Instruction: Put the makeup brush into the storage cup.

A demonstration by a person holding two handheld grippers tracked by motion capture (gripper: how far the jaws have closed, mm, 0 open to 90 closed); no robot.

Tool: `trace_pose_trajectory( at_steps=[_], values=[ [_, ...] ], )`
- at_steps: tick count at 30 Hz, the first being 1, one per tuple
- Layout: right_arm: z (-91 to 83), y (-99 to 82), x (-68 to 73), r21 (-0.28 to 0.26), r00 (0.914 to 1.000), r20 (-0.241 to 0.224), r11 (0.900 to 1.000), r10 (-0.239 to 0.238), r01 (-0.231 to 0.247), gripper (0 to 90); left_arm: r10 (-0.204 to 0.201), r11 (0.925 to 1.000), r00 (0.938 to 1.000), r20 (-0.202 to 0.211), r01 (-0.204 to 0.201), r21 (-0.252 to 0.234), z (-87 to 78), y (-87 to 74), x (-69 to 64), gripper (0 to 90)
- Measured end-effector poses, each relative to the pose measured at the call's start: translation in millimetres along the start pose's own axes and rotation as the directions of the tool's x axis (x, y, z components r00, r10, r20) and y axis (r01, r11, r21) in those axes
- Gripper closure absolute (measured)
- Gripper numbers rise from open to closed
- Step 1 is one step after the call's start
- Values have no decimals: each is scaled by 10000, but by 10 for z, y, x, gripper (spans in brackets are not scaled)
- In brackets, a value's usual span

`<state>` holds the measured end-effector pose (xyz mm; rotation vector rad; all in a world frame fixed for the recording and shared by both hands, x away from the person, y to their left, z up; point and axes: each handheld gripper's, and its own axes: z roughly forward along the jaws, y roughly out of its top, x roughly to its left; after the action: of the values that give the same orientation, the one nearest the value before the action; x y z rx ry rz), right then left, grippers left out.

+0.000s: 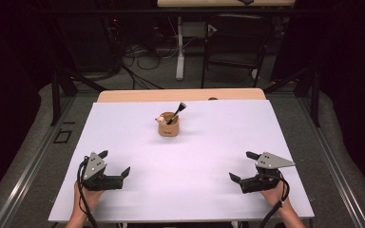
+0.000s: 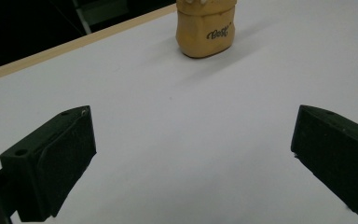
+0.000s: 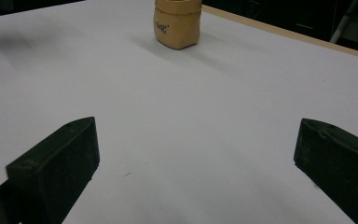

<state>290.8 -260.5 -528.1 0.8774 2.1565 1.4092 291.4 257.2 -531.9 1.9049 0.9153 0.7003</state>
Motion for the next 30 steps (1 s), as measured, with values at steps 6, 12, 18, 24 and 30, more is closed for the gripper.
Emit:
trace_pose_trajectory(
  at_steps=[6,12,18,24,30],
  values=[
    [-1,-1,-4,29,10000,-29,10000,40,-40,0,-104,9999,9998,-190,104,16,-39,-89,54,0],
    [-8,-6,-7,-1,10000,43,10000,80,-80,0,-211,9997,9996,-178,209,-117,-70,-155,69,0],
    [-4,-12,-11,-32,10000,25,10000,74,-74,0,-477,9987,9988,-110,474,-211,-75,-217,78,0],
    [-4,-21,-9,27,10000,13,10000,8,-8,0,-680,9973,9975,-172,675,-289,-76,-269,95,0],
    [11,-48,-18,168,10000,66,9998,-57,56,0,-762,9968,9970,-154,758,-269,-69,-291,106,0]
  ],
)
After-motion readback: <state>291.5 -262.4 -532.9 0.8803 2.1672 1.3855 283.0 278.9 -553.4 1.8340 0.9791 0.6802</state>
